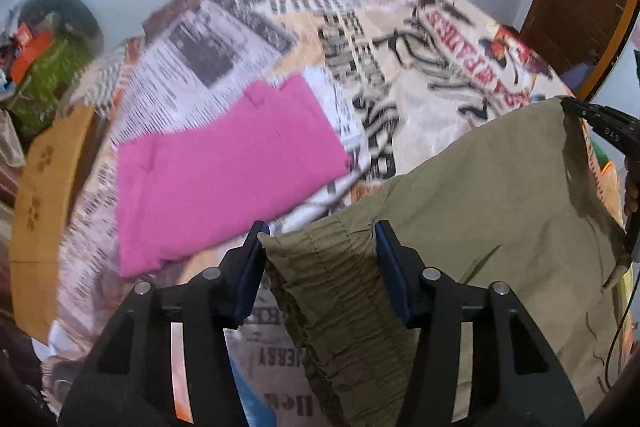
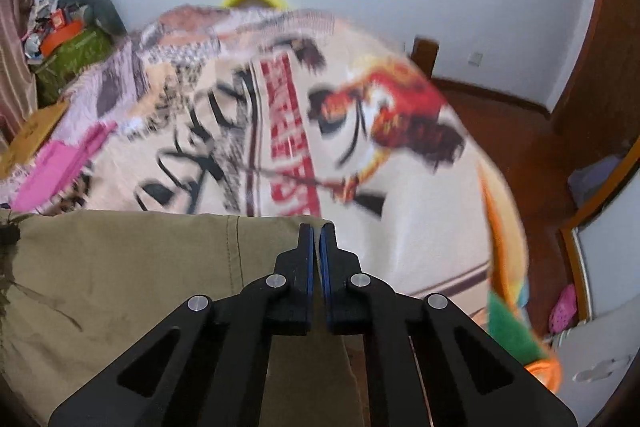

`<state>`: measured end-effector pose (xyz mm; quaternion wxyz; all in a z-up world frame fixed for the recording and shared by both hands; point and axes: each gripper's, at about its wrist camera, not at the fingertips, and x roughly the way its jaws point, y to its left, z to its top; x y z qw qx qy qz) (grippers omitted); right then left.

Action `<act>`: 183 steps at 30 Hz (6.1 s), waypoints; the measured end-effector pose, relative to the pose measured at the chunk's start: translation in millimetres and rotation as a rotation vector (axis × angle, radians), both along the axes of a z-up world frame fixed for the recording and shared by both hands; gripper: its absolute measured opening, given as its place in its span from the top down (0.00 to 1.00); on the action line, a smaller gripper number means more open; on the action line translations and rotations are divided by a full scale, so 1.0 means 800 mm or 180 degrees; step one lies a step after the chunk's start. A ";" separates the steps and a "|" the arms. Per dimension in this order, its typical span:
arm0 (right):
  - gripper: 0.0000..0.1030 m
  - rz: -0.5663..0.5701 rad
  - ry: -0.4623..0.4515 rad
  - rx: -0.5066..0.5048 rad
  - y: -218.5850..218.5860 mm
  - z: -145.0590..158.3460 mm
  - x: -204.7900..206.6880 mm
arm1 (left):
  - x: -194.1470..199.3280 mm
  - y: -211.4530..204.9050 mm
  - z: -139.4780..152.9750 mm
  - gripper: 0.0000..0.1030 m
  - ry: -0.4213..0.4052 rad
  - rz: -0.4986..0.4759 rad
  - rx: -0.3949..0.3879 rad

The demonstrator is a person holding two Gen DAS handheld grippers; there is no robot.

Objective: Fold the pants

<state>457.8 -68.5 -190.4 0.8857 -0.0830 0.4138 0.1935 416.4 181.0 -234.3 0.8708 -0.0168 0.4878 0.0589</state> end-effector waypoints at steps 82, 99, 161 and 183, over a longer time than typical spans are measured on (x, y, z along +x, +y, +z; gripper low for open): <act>0.56 0.0135 0.0085 0.0418 -0.078 0.063 -0.395 | -0.301 -0.155 0.060 0.30 -0.0154 -0.0879 0.0416; 0.50 0.0765 0.0383 0.0193 0.010 0.023 -0.392 | -0.267 -0.196 0.008 0.30 0.0137 -0.1249 0.0700; 0.64 0.0325 0.0499 0.0487 -0.064 0.045 -0.403 | -0.327 -0.145 0.044 0.53 -0.0008 -0.0889 -0.0077; 0.61 -0.0487 0.0750 0.0618 -0.136 -0.002 -0.387 | -0.289 -0.071 0.008 0.43 0.0156 -0.0237 -0.0637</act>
